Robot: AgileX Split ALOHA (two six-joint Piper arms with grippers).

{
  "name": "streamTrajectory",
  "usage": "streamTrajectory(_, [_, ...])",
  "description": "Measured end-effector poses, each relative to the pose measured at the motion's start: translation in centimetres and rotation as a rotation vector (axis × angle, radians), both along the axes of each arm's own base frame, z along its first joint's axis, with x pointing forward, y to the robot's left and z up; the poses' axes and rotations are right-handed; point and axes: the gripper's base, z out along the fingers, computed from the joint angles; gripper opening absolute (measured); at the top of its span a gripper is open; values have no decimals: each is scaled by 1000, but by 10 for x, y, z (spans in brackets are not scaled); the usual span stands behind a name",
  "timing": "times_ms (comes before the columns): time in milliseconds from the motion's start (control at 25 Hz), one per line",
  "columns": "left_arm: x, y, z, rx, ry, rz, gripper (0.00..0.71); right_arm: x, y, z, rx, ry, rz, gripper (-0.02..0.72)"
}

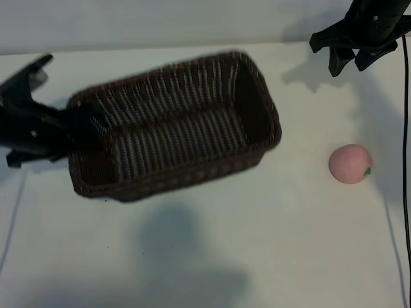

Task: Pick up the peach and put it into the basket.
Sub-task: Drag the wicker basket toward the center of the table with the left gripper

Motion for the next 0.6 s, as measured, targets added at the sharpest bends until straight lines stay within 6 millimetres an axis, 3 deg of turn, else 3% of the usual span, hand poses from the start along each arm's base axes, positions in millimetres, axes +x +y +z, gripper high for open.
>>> streamTrajectory(280, [29,-1,34,18,-57,-114,94,0,0,0,1,-4,0,465])
streamTrajectory(600, [81,-5,31,64,-30,-198,93,0,0,0,1,-4,0,465])
